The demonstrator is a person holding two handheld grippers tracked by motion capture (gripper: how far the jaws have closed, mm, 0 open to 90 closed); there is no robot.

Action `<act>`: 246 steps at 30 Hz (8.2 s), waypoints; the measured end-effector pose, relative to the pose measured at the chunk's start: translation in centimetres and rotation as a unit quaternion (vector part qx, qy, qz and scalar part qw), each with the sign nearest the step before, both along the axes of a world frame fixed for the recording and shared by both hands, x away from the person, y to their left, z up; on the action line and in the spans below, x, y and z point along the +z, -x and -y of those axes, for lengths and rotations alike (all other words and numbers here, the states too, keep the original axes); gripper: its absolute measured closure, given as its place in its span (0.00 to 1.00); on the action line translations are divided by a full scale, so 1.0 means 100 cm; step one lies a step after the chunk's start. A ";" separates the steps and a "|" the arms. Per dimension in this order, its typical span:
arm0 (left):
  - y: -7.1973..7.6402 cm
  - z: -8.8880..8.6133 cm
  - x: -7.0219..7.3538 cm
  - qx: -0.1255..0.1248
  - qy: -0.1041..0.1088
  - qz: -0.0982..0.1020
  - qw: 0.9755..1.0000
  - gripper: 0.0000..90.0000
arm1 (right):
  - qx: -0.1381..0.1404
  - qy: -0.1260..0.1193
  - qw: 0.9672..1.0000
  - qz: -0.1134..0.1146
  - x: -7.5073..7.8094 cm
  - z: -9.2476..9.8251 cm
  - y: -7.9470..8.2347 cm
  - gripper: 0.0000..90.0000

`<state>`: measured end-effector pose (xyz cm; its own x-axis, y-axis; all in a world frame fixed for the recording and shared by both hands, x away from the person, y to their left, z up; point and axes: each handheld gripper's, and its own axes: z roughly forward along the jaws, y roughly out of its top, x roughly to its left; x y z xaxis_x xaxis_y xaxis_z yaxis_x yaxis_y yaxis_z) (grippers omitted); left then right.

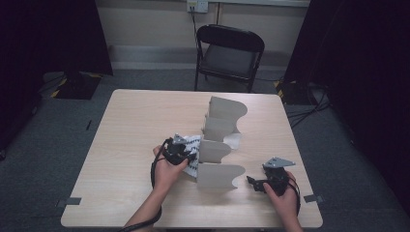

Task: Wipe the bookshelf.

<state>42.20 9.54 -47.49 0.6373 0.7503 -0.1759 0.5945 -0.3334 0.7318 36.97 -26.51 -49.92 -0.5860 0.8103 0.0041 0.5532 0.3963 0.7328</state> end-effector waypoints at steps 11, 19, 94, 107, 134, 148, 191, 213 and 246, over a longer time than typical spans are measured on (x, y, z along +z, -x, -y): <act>0.003 -0.002 -0.005 0.004 0.005 -0.007 1.000 0.87 | 0.000 0.000 1.000 0.000 0.000 0.000 0.000 0.15; -0.002 -0.018 0.037 0.015 0.000 0.021 1.000 0.87 | 0.000 0.000 1.000 0.000 0.000 0.000 0.000 0.15; -0.020 -0.019 0.092 0.018 0.014 0.078 0.997 0.87 | 0.002 0.001 1.000 -0.001 0.000 -0.001 0.000 0.13; -0.030 0.006 0.101 -0.008 0.016 0.087 0.996 0.87 | 0.003 0.001 1.000 -0.001 0.000 -0.001 0.000 0.13; -0.023 0.008 0.039 0.000 0.013 0.034 0.999 0.87 | 0.003 0.001 1.000 -0.001 0.000 -0.001 0.000 0.13; -0.016 0.010 -0.004 -0.002 0.012 0.000 1.000 0.87 | 0.003 0.001 1.000 -0.001 0.000 -0.001 0.000 0.13; 0.007 -0.030 -0.017 0.045 -0.047 0.036 0.997 0.69 | 0.003 0.001 1.000 -0.001 0.000 -0.001 0.000 0.13; -0.015 -0.032 0.071 0.042 0.007 0.056 0.998 0.91 | 0.003 0.001 1.000 -0.001 0.000 -0.001 0.000 0.13; -0.024 -0.002 0.088 0.022 0.012 0.084 0.996 0.90 | 0.003 0.001 1.000 -0.001 0.000 -0.001 0.000 0.13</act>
<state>44.61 9.73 -38.71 0.6261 0.7748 -0.0882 0.4765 -0.2906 0.8297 36.94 -26.39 -49.95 -0.5911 0.8066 0.0033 0.5523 0.4017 0.7304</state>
